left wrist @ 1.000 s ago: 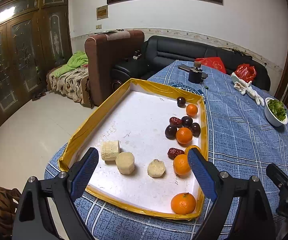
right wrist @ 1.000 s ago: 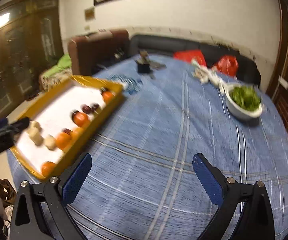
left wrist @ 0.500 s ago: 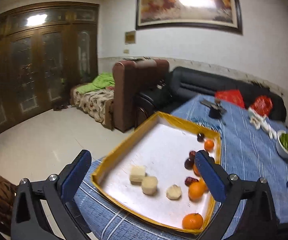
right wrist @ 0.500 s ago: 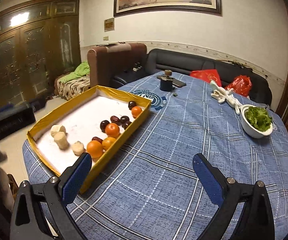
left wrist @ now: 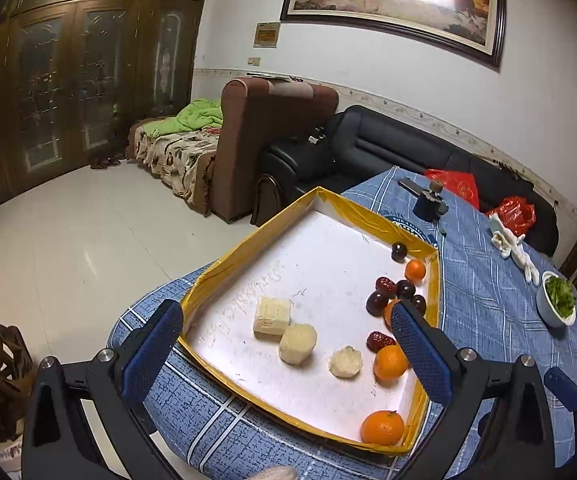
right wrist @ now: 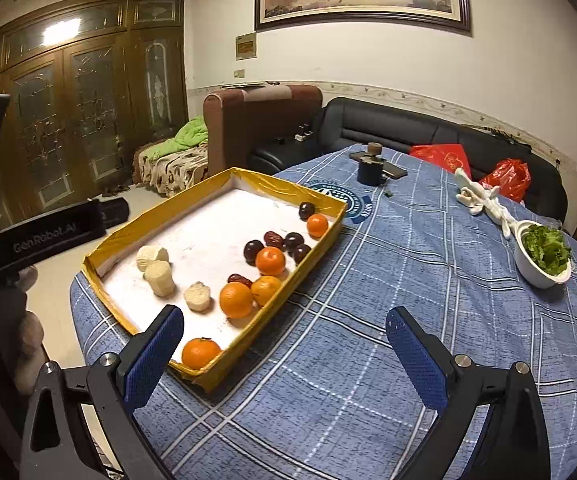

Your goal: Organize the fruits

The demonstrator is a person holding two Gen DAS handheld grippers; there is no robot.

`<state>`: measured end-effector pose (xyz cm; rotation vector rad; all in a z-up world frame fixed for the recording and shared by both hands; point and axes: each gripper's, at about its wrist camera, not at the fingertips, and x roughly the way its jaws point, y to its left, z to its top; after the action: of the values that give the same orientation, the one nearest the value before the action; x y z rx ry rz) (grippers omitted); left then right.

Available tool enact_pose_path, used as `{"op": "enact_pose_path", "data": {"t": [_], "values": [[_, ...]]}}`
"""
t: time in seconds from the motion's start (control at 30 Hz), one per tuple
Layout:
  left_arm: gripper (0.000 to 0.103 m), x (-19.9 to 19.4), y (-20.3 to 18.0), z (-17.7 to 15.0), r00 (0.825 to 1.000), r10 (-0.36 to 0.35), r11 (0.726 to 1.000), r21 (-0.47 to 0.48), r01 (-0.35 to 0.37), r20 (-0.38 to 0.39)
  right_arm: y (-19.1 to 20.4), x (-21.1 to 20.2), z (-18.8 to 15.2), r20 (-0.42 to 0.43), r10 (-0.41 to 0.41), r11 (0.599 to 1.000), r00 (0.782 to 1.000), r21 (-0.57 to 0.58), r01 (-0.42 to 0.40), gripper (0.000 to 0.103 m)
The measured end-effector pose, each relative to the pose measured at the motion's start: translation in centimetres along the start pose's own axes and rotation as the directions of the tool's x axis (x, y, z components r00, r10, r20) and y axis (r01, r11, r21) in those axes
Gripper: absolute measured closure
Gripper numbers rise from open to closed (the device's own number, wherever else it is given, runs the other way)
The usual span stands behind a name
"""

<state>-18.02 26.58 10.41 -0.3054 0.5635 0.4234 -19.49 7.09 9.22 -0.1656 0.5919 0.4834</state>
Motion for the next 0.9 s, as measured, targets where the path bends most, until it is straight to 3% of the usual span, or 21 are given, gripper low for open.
{"op": "enact_pose_path", "data": {"t": [0.27, 0.9], "values": [[0.0, 0.1, -0.2, -0.5, 0.999, 0.035, 0.998, 0.044, -0.036, 0.03, 1.6, 0.9, 0.0, -0.023, 0.022, 1.0, 0.999, -0.017, -0.023, 0.0], [0.0, 2.8, -0.1, -1.2, 0.996, 0.032, 0.998, 0.057, -0.027, -0.086, 2.9, 2.7, 0.0, -0.074, 0.044, 0.999, 0.996, -0.027, -0.046, 0.0]]}}
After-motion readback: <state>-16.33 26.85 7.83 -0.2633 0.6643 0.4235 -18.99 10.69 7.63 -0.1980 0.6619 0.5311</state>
